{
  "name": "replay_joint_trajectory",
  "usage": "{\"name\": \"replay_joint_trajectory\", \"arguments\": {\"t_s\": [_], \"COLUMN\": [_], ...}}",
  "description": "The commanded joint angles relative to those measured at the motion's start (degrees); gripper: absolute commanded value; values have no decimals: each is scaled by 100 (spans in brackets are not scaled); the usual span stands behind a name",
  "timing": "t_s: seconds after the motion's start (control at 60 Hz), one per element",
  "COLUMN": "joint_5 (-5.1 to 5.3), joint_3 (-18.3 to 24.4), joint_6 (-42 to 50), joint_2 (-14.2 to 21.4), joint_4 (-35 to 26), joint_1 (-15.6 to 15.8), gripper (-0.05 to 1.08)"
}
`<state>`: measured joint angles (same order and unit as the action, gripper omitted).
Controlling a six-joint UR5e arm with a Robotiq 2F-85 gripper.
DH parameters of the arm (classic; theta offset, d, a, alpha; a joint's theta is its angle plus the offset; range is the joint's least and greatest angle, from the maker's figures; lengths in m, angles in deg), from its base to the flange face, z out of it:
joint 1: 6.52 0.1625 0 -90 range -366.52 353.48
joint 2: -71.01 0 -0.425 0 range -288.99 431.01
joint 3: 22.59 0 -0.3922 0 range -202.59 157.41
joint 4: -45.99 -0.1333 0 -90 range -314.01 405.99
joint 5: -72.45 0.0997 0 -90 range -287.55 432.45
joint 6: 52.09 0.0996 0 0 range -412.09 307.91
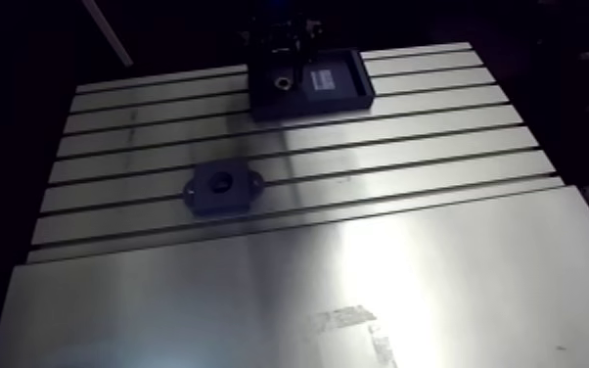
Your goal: Pick up the bearing and press it into the housing until flush.
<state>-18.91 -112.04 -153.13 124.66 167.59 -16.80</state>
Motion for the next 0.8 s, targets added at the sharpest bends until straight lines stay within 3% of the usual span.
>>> {"name": "replay_joint_trajectory", "arguments": {"t_s": [0.017, 0.8], "joint_5": [0, -9], "joint_3": [2, 11], "joint_6": [0, 0], "joint_2": [-1, -1], "joint_4": [0, -9], "joint_1": [0, 0], "gripper": [47, 51]}}
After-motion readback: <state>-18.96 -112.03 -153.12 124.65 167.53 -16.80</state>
